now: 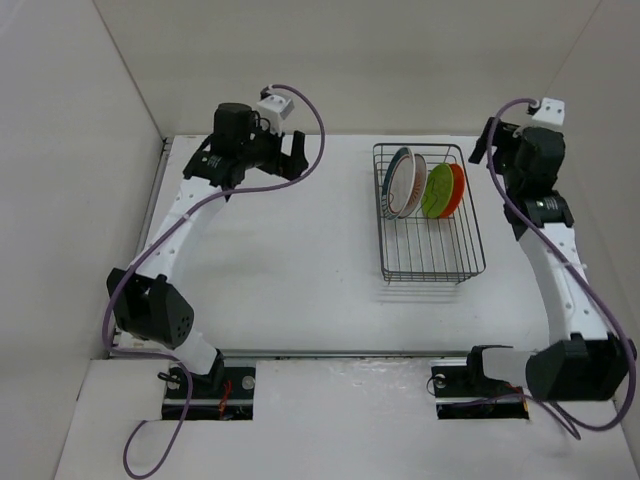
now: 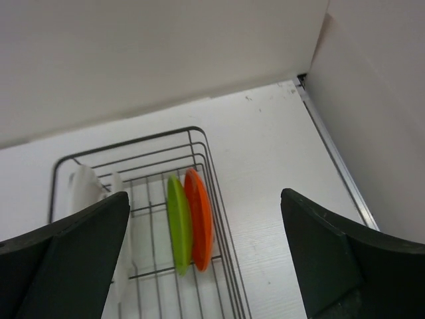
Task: Load the plates into the dish rack
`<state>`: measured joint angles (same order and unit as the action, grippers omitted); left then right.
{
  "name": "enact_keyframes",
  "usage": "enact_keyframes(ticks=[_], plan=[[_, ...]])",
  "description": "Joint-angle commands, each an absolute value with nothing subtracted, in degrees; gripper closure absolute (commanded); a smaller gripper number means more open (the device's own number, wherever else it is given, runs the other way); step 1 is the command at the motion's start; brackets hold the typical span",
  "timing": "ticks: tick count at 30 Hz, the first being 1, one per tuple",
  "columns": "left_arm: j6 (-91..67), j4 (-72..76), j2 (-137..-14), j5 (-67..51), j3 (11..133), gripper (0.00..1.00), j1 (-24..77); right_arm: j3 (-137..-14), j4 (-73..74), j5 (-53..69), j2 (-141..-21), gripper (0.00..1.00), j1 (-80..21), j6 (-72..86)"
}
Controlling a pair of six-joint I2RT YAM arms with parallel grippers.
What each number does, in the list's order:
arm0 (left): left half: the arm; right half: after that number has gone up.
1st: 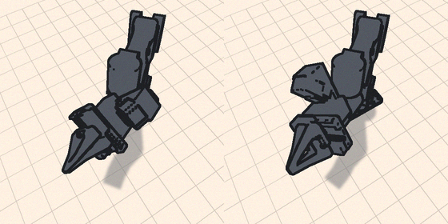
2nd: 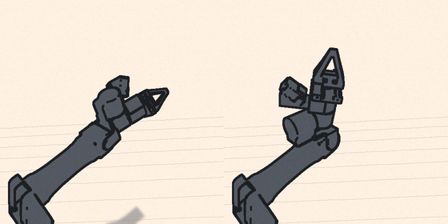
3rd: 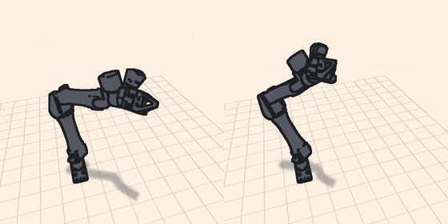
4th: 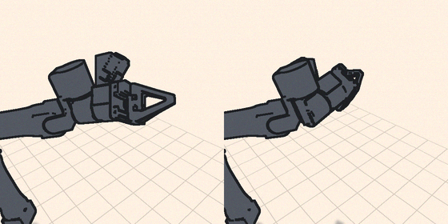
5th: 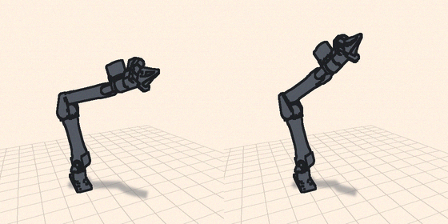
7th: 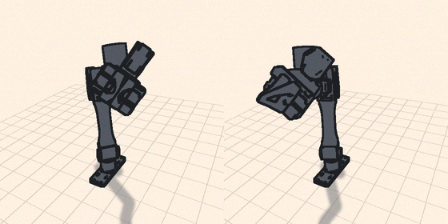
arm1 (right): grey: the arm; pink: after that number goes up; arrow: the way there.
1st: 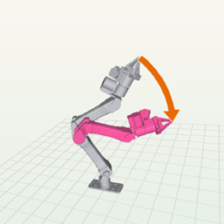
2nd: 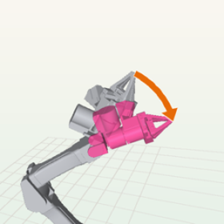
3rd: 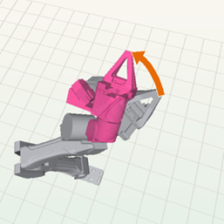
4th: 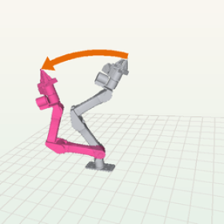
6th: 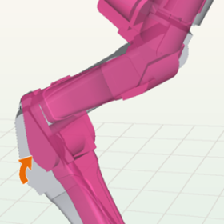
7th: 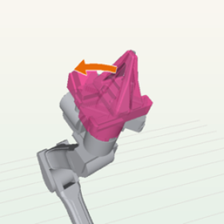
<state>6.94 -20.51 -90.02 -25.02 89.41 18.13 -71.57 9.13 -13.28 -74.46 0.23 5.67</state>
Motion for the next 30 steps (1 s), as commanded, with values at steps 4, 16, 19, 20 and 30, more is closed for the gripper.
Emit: enact_keyframes(ticks=[4, 16, 19, 20, 30], plan=[[5.36, -21.01, -83.24, -3.8, 97.02, 0.0, 14.94, -73.74, 21.24, -7.3, -60.49, 0.0, -0.35, 12.56], [6.42, -27.77, -69.63, 9.49, 95.37, 0.0, 9.58, -74.27, 31.99, -13.87, -40.35, 0.0, -6.24, 14.59], [5.37, -29.44, -65.76, 9.49, 94.83, 0.0, 9.58, -74.79, 33.4, -14.41, -36.84, 0.0, -7.64, 14.59], [5.36, -30.14, -64.87, 9.49, 94.31, 0.0, 9.58, -74.1, 33.4, -14.41, -35.96, 0.0, -7.65, 14.59], [4.22, -30.67, -58.19, 10.11, 89.75, 0.0, 9.06, -71.81, 31.2, -15.64, -33.93, 0.0, -9.58, 14.59]])
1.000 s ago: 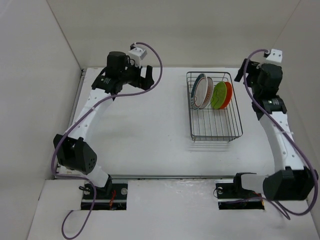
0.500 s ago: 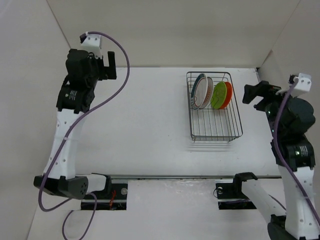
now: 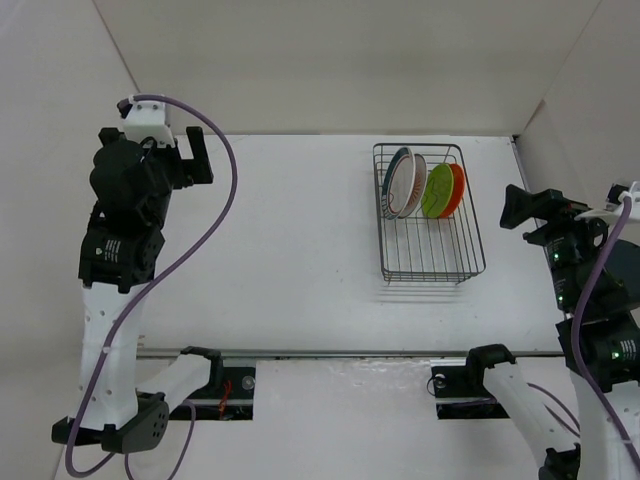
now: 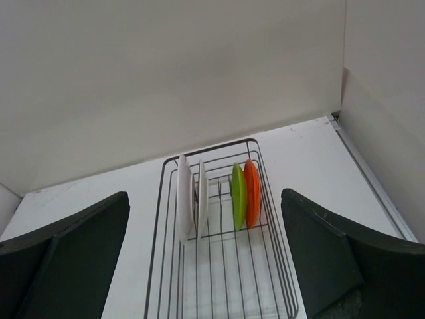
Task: Load the plates into the dish rack
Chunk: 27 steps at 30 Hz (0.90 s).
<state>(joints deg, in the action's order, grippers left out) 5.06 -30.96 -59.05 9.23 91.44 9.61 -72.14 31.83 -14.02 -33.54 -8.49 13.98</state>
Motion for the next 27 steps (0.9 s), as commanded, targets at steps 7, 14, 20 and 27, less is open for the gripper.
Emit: enact_keyframes(ticks=[7, 14, 20, 27], plan=[[4.22, -30.15, -57.66, 10.63, 88.51, 0.0, 9.05, -71.81, 31.73, -18.37, -33.31, 0.0, -11.25, 14.59], [4.22, -30.15, -57.66, 9.58, 88.51, 0.0, 8.53, -72.33, 31.73, -19.42, -33.31, 0.0, -11.78, 14.59], [4.22, -30.15, -57.66, 8.44, 88.51, 0.0, 8.0, -72.33, 31.73, -19.95, -33.31, 0.0, -12.3, 14.59], [3.69, -30.67, -57.66, 7.29, 88.51, 0.0, 7.38, -72.33, 31.73, -19.95, -33.31, 0.0, -12.3, 14.59]])
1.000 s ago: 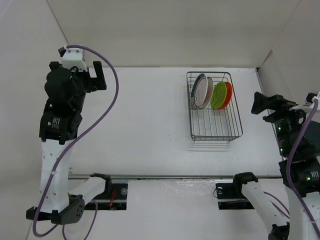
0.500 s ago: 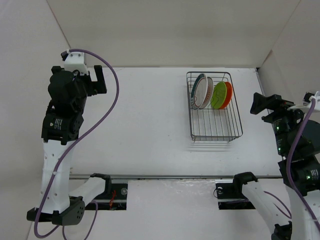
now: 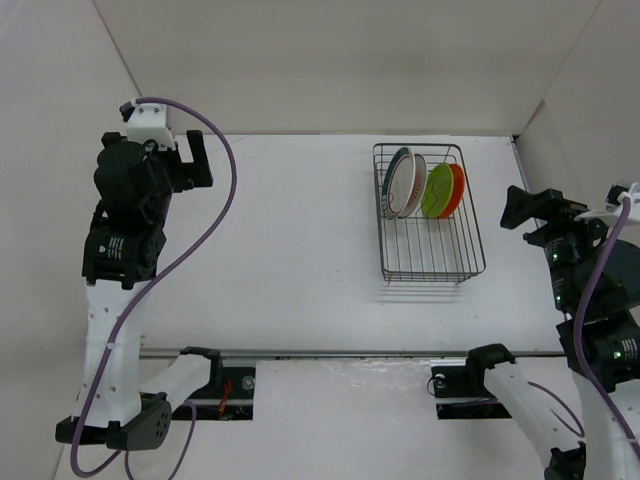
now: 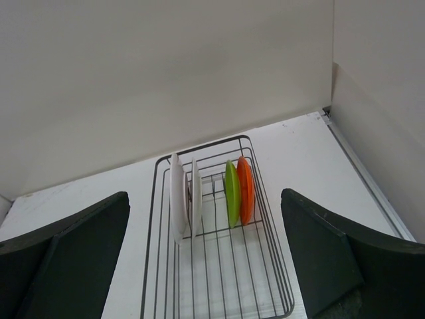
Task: Load the plates into the dish rack
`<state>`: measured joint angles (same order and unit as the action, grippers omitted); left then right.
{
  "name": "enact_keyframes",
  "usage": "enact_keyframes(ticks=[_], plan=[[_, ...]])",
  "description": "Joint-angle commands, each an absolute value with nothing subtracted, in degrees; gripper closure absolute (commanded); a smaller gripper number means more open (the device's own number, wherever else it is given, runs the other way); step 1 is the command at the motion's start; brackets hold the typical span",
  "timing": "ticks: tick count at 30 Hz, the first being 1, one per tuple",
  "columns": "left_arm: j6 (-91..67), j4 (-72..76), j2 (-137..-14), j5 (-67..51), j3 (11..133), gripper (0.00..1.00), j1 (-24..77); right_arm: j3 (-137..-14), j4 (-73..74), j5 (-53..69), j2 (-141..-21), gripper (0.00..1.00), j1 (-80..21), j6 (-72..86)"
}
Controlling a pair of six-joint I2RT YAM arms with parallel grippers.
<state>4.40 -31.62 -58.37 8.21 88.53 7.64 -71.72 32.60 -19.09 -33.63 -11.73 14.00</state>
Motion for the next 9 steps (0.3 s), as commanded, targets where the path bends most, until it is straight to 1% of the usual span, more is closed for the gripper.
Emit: enact_keyframes(ticks=[1, 9], plan=[[3.69, -30.67, -57.66, 7.29, 88.51, 0.0, 7.38, -72.33, 31.73, -19.95, -33.31, 0.0, -12.3, 14.59], [3.69, -30.67, -57.13, 6.77, 88.51, 0.0, 6.86, -72.33, 31.73, -19.95, -33.84, 0.0, -12.3, 14.59]])
